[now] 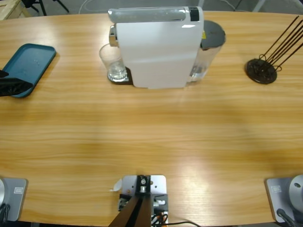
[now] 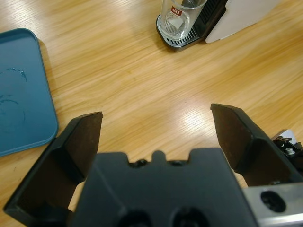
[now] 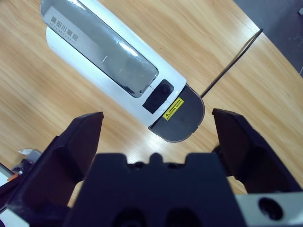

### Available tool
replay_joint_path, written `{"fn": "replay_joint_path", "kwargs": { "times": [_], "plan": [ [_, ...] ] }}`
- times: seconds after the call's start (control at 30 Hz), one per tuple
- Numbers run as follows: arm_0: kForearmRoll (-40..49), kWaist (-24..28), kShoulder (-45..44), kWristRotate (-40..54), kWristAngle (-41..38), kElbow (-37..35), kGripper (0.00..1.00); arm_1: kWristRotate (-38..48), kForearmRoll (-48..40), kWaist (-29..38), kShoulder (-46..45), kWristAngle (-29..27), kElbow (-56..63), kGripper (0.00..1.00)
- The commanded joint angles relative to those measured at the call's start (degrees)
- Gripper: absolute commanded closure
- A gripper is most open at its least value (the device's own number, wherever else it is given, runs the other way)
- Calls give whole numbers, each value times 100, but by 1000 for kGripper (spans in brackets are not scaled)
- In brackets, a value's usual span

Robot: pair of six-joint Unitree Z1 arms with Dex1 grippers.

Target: Pour coffee

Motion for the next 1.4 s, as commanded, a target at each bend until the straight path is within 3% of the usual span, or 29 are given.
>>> {"fn": "replay_joint_path", "kwargs": {
  "times": [0.03, 0.23, 0.7, 0.9, 1.1, 1.4],
  "plan": [
    [-80, 38, 127, -77, -64, 138, 3, 85, 59, 49, -173, 80, 236, 0],
    [-88, 42, 118, -82, -64, 152, 4, 220, -1470, 49, -1456, -419, 2007, 0],
    [-797, 43, -118, -10, 57, 643, 9, 261, -4545, 49, -4636, -250, 7472, 0],
    [-2423, 43, -1076, 505, 154, 1842, 12, 241, -5202, 49, -4942, 24, 8301, 0],
    [-2845, -210, -789, 1015, -182, 2030, 10, 181, -5545, 49, -5063, 133, 8697, 0],
    [-3692, -410, -448, 1447, -644, 2353, 18, 23, -6152, 49, -5990, 115, 9908, 0]
  ]
}}
